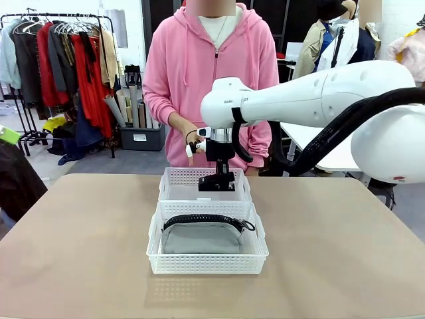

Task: Distribute items into two baskets.
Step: Place the picked Stapler into the Organizing basket as instructed by the person.

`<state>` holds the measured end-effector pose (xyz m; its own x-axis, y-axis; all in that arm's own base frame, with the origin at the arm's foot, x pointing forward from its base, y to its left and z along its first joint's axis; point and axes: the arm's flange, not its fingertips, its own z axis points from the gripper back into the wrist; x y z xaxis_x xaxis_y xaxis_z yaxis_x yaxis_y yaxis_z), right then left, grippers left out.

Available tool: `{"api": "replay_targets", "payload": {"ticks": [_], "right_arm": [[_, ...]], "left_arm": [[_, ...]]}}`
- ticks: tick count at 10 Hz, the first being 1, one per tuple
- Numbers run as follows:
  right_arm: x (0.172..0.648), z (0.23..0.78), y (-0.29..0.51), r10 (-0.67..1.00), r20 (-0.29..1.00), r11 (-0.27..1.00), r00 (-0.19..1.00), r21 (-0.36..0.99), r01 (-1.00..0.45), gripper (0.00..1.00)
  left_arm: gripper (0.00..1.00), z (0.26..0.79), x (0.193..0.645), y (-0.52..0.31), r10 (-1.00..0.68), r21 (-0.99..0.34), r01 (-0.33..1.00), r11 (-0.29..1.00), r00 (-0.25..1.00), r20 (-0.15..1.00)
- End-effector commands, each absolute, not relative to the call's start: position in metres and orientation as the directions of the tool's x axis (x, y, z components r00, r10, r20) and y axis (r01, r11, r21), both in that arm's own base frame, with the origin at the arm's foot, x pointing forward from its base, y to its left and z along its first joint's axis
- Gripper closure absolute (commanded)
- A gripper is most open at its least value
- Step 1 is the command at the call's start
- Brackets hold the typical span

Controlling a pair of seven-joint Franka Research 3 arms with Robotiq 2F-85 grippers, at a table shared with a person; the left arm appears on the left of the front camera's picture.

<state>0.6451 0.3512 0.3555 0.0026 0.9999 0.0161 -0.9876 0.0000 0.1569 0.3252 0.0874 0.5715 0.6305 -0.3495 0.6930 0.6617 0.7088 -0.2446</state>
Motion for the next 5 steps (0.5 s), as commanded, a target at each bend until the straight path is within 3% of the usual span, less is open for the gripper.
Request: {"api": "replay_targets", "payload": {"ticks": [1, 5], "right_arm": [[0.65, 0.352, 0.352, 0.998, 0.059, 0.004, 0.013, 0.153, -0.988, 1.0], [0.663, 0.334, 0.35, 0.996, 0.085, -0.007, 0.009, 0.184, -0.983, 1.0]], "left_arm": [[0.0, 0.571, 0.326, 0.088, -0.35, -0.242, 0.674, 0.698, 0.615, 0.707], [0.0, 0.571, 0.326, 0.088, -0.35, -0.242, 0.674, 0.698, 0.615, 0.707]]}}
